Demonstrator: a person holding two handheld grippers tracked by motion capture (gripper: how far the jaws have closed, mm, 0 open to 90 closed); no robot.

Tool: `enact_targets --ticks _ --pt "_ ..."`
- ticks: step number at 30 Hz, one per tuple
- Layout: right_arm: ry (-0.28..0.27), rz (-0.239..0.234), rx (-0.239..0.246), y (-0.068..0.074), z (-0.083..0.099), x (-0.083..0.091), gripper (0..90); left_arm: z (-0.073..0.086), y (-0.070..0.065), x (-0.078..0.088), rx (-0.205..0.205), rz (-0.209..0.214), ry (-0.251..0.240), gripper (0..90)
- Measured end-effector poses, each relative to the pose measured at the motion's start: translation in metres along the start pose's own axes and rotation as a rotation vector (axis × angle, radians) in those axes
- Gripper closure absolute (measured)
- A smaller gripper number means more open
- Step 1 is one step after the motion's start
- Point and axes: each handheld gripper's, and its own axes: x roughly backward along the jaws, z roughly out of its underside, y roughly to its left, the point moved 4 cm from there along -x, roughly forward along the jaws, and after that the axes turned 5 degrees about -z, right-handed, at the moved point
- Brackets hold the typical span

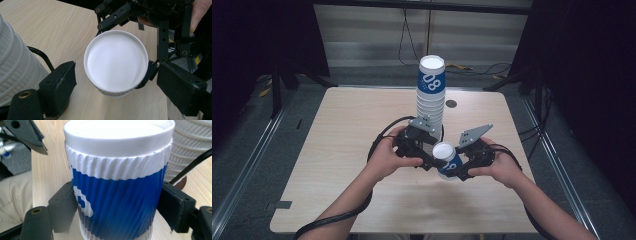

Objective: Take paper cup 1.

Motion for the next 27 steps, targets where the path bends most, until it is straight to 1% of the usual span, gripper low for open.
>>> enact_targets --ticks 4,5,6,7,10,11,12,14,15,16,17,18,19,20,21,22,23,24,25,26,27 --pt "0.057 -0.002 0.021 0.000 -0.001 0.000 22.5 0.000 -0.001 0.000 0.001 0.002 0.002 15.6" --pt "0.057 -0.002 0.021 0.000 -0.001 0.000 22.5 0.000 -0.001 0.000 0.001 0.002 0.002 15.6" --pt "0.077 -0.004 0.028 0.000 -0.002 0.001 22.5 0.000 -0.001 0.000 0.000 0.004 0.000 15.6" --pt "0.077 -0.004 0.028 0.000 -0.002 0.001 22.5 0.000 -0.001 0.000 0.000 0.004 0.000 15.6" --pt "0.120 -0.010 0.047 0.000 -0.004 0.001 22.6 0.001 0.000 0.000 -0.006 0.005 0.008 15.6" --pt "0.120 -0.010 0.047 0.000 -0.004 0.001 22.6 0.001 0.000 0.000 -0.006 0.005 0.008 15.6" --pt "0.138 -0.008 0.061 0.000 -0.006 0.001 22.6 0.002 0.000 0.000 -0.001 0.006 0.010 15.6" --pt "0.156 -0.011 0.069 0.000 -0.007 0.002 22.6 0.003 0.000 -0.001 -0.002 0.007 0.006 15.6" --pt "0.156 -0.011 0.069 0.000 -0.007 0.002 22.6 0.003 0.000 -0.001 -0.002 0.007 0.006 15.6" --pt "0.176 -0.021 0.081 0.001 -0.008 0.001 22.6 0.005 0.000 -0.001 0.002 0.008 0.010 15.6" --pt "0.176 -0.021 0.081 0.001 -0.008 0.001 22.6 0.005 0.000 -0.001 0.002 0.008 0.010 15.6" --pt "0.202 -0.016 0.089 0.001 -0.009 0.000 22.6 0.005 0.000 -0.001 -0.003 0.012 0.014 15.6" --pt "0.202 -0.016 0.089 0.001 -0.009 0.000 22.6 0.005 0.000 -0.001 -0.003 0.012 0.014 15.6" --pt "0.222 -0.018 0.098 0.002 -0.009 0.000 22.6 0.006 -0.001 -0.002 -0.002 0.014 0.011 15.6" --pt "0.222 -0.018 0.098 0.002 -0.009 0.000 22.6 0.006 -0.001 -0.002 -0.002 0.014 0.011 15.6" --pt "0.234 -0.024 0.114 0.002 -0.010 0.000 22.6 0.006 -0.001 -0.003 -0.003 0.016 0.007 15.6" --pt "0.234 -0.024 0.114 0.002 -0.010 0.000 22.6 0.007 -0.001 -0.003 -0.006 0.016 0.015 15.6" --pt "0.254 -0.026 0.121 0.003 -0.011 0.000 22.6 0.008 -0.002 -0.004 -0.007 0.017 0.020 15.6" --pt "0.262 -0.026 0.121 0.004 -0.011 0.000 22.6 0.009 -0.002 -0.004 -0.009 0.019 0.018 15.6" --pt "0.272 -0.024 0.126 0.004 -0.011 0.000 22.5 0.009 -0.003 -0.005 -0.002 0.022 0.015 15.6" --pt "0.272 -0.024 0.126 0.004 -0.011 0.000 22.5 0.009 -0.003 -0.005 -0.002 0.022 0.015 15.6"
